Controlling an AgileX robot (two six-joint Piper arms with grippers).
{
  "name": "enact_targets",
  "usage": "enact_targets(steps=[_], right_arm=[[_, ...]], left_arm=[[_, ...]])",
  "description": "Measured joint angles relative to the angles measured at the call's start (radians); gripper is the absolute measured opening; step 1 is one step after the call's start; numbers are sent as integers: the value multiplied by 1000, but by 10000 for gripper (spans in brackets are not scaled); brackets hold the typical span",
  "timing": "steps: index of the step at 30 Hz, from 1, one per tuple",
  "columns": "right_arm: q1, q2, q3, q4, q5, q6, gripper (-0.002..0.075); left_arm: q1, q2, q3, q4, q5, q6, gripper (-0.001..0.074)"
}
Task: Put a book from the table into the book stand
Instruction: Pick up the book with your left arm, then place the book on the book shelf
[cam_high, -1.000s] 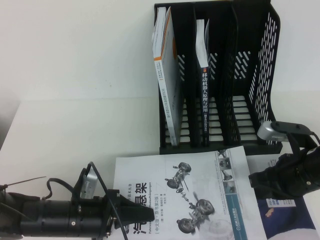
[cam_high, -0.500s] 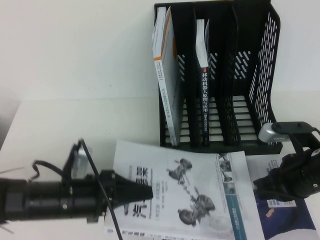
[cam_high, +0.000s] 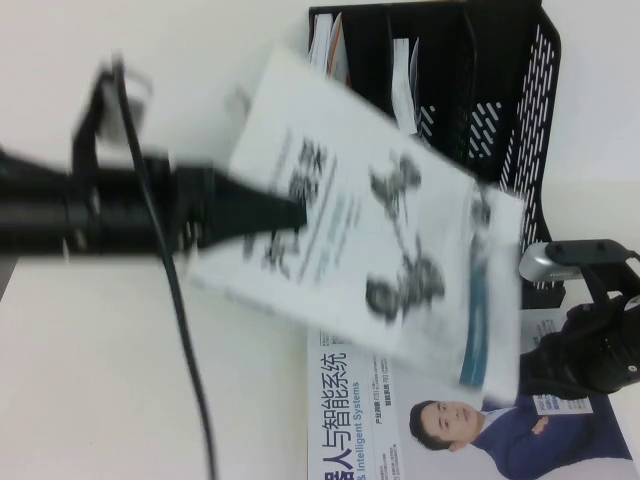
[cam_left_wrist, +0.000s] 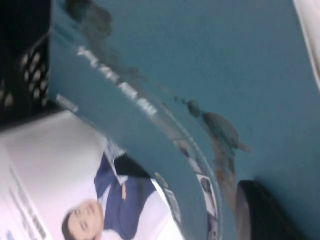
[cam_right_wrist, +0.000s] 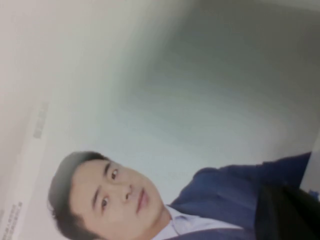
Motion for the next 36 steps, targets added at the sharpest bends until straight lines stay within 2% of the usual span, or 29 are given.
enact_targets(steps=[5,9,14,20,29,36], right_arm=[[0,0,0,-2,0,0,-2],[0,0,0,-2,5,0,-2],[0,0,0,-15,20,40,-2],[0,-4,0,-88,48,118,-2],[0,-43,2,-126,52,143,-2],[0,-43,2,-126,73,145,-2]], left_arm=[[-50,-7,-291,145,-38,-204,114],[-138,4,-538,323,-101,-357,114],[-262,83,-827,550,-88,-570,114],[-376,222,-1074,786,-64,-781,114],[-490,421,-1253,1205,-52,-1088,114],[-595,494,-1258,1340,-83,-1196,113]])
